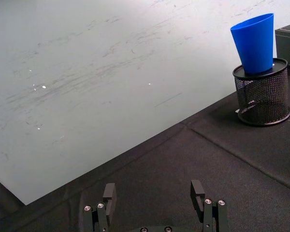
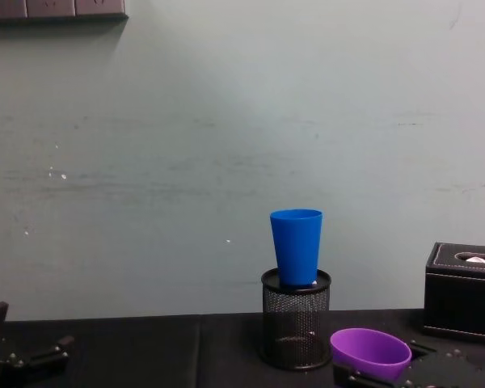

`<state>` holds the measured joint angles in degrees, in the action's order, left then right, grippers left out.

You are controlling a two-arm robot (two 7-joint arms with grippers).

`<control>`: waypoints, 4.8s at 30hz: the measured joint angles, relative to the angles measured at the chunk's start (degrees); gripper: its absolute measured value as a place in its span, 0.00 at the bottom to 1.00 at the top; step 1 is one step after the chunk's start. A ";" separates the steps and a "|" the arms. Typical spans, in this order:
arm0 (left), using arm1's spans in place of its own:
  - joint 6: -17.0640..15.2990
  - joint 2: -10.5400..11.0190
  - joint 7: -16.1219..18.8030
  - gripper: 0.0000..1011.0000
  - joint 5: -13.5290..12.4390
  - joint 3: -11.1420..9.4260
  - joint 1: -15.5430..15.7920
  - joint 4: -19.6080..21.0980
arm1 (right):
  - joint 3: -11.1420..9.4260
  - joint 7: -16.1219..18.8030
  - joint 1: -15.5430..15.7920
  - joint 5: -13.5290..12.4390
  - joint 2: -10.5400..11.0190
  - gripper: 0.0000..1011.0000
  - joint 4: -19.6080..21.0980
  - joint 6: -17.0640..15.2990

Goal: Pick up one cup with a gripper and tap it against the other cup.

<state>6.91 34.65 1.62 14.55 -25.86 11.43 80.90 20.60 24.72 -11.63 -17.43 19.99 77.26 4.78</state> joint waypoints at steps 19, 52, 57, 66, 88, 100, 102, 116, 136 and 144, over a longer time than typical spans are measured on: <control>0.00 0.00 0.00 1.00 0.00 0.00 0.00 0.00 | -0.35 -0.40 -0.06 1.17 -0.68 0.72 -1.45 0.48; 0.00 0.00 0.00 1.00 0.00 0.00 0.00 0.00 | -0.37 -0.53 0.01 1.25 -0.70 0.72 -1.43 0.49; 0.00 0.00 0.00 1.00 0.00 0.00 0.00 0.00 | -0.37 -0.50 0.01 1.23 -0.70 0.72 -1.43 0.49; 0.00 0.00 0.00 1.00 0.00 0.00 0.00 0.00 | -0.37 -0.49 0.01 1.22 -0.70 0.72 -1.43 0.49; 0.00 0.00 0.00 1.00 0.00 0.00 0.00 0.00 | -0.37 -0.48 0.01 1.22 -0.70 0.72 -1.43 0.49; 0.00 0.00 0.00 1.00 0.00 0.00 0.00 0.00 | -0.37 -0.49 0.01 1.22 -0.70 0.80 -1.43 0.49; 0.00 0.00 0.00 1.00 0.00 0.00 0.00 0.00 | -0.37 -0.49 0.01 1.22 -0.70 0.84 -1.43 0.49; 0.00 0.00 0.00 1.00 0.00 0.00 0.00 0.00 | -0.37 -0.49 0.01 1.22 -0.70 0.99 -1.43 0.49; 0.00 0.00 0.00 1.00 0.00 0.00 0.00 0.00 | -0.93 -0.54 0.65 1.21 -0.72 0.99 0.07 0.89; 0.00 0.00 0.00 1.00 0.00 0.00 0.00 0.00 | -1.64 -0.85 1.34 1.16 -0.49 0.99 2.17 1.11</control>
<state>6.91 34.64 1.62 14.55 -25.86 11.43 80.90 18.95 23.87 -10.28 -16.28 19.51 79.43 5.90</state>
